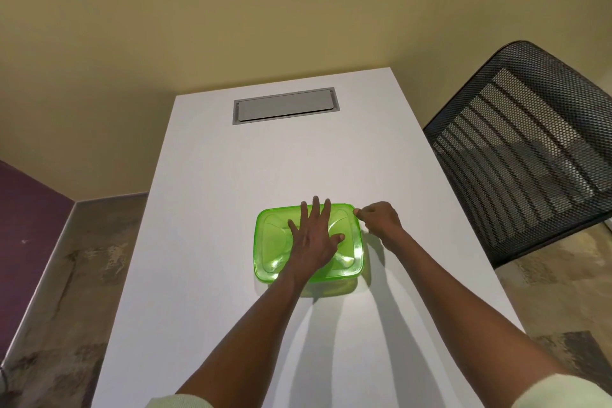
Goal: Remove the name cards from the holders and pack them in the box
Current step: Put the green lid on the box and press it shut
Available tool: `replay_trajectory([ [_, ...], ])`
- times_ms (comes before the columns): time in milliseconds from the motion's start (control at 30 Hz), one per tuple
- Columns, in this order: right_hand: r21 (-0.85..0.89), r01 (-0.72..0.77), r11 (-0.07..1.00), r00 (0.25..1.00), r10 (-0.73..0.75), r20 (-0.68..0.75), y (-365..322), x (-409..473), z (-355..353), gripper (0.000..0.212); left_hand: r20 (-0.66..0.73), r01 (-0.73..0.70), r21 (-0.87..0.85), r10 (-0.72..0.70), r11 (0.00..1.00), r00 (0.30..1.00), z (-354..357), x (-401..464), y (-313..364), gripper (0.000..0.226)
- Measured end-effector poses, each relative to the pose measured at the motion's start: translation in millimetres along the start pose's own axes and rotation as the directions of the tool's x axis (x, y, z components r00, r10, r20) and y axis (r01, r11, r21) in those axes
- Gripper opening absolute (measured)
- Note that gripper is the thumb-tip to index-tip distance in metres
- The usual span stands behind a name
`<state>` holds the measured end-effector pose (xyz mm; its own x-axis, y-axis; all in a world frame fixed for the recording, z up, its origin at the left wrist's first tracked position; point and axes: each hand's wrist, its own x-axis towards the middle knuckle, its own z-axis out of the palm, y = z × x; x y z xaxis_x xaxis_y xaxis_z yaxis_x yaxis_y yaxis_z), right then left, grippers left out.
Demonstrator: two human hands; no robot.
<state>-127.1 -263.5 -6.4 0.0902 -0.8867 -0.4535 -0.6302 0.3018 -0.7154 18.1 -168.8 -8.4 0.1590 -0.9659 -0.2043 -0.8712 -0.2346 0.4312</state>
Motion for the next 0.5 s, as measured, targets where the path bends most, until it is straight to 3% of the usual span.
replay_trajectory([
  [233,0.057,-0.010,0.998,0.999,0.008,0.051,-6.4,25.1,15.2,0.041,0.122,-0.019,0.161,-0.001,0.987,0.993,22.9,10.4,-12.4,0.109],
  [500,0.124,-0.166,0.978,0.986,0.161,0.043,-8.4,39.5,19.6,0.029,0.131,-0.016,0.159,-0.005,0.987,0.991,32.5,10.5,-16.1,0.107],
])
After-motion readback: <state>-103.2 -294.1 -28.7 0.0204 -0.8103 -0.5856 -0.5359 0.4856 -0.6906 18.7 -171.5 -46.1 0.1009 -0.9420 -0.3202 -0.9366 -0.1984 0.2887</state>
